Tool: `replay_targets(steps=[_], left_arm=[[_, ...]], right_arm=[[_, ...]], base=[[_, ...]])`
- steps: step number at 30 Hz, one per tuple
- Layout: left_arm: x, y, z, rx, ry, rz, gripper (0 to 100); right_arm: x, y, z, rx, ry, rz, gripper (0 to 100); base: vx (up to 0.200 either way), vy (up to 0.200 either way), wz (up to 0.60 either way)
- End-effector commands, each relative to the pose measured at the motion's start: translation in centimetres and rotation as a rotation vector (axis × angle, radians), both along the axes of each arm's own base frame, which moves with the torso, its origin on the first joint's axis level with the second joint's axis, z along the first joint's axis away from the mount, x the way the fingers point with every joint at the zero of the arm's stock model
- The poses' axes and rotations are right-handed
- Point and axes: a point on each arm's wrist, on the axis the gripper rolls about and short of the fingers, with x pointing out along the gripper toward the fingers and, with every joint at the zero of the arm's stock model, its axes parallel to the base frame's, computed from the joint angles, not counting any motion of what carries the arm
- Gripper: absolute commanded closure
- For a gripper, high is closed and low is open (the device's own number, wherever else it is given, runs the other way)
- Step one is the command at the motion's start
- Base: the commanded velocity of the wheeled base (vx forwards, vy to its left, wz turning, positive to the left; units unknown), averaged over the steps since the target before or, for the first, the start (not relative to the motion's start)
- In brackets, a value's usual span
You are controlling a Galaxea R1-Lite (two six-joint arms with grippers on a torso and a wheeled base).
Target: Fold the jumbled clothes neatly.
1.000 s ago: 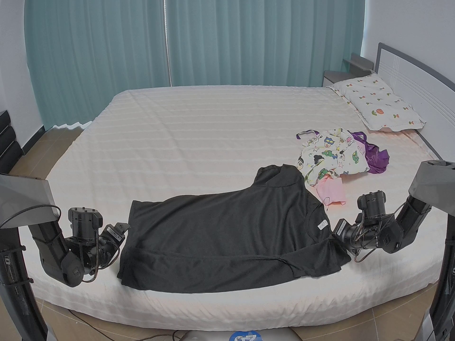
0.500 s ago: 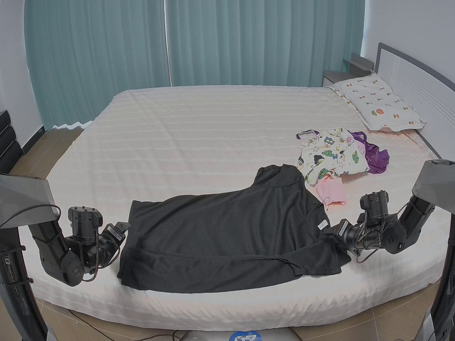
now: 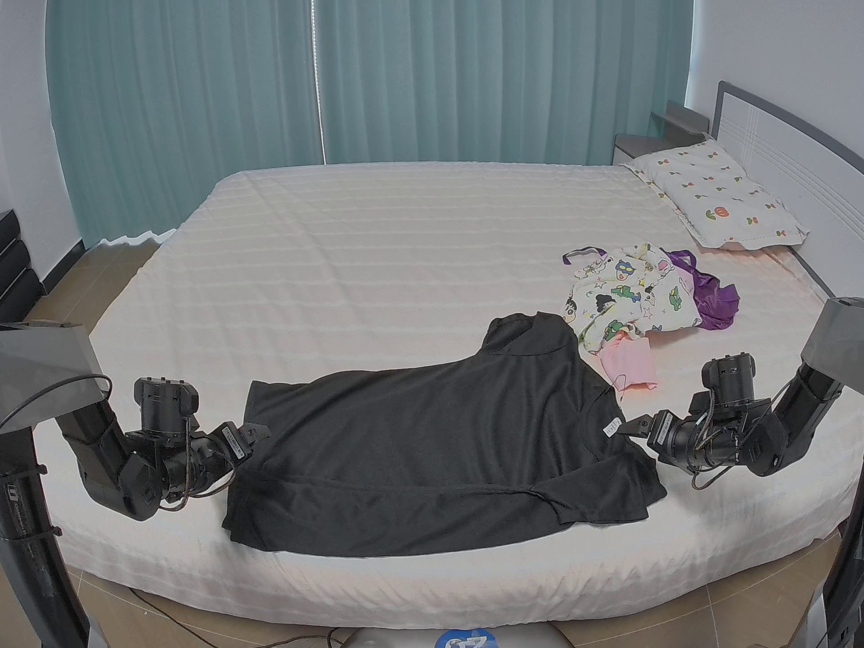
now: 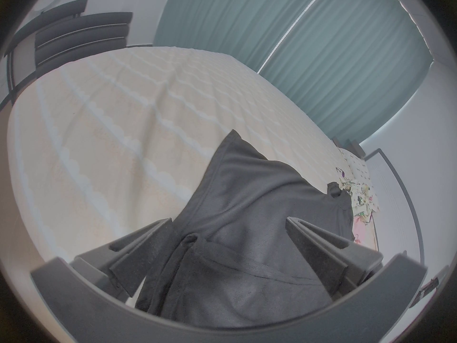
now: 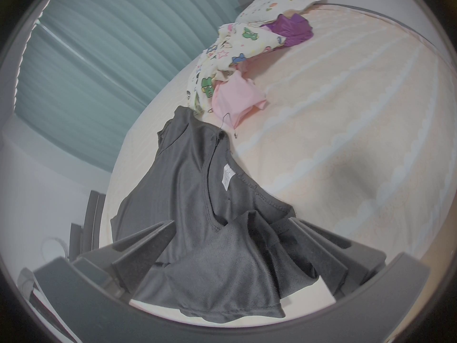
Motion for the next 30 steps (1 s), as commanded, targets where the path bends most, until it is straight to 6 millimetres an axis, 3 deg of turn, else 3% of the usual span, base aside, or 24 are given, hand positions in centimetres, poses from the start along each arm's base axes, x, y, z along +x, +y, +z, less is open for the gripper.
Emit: replay_targets(steps=[1,13,27,28,30], left_arm=[[0.4,-0.6,-0.7,-0.024,0.018,-0.057,0],[0.4,-1.2,-2.6,0.034,0.06,-0.094,0],[0.3,-1.1,-2.8,0.051,0.069,-0.076,0],[0.3,-1.1,-3.0,0.052,0.073,-0.076,100],[0.3,-1.1,-3.1,0.052,0.077,-0.076,100]], right_arm=[[-0.1,0.0,-0.3,-0.016,0.0,0.045,0],[0.0,-0.2,-0.9,-0.043,0.007,0.071,0],[0.2,-0.1,-1.0,-0.05,0.002,0.078,0],[0.2,-0.1,-1.1,-0.051,0.005,0.078,0],[0.3,-0.1,-1.1,-0.052,0.004,0.077,0]], base=[[0.0,0.0,0.0],[0.0,0.0,0.0],[0.0,0.0,0.0],[0.0,0.0,0.0],[0.0,0.0,0.0]])
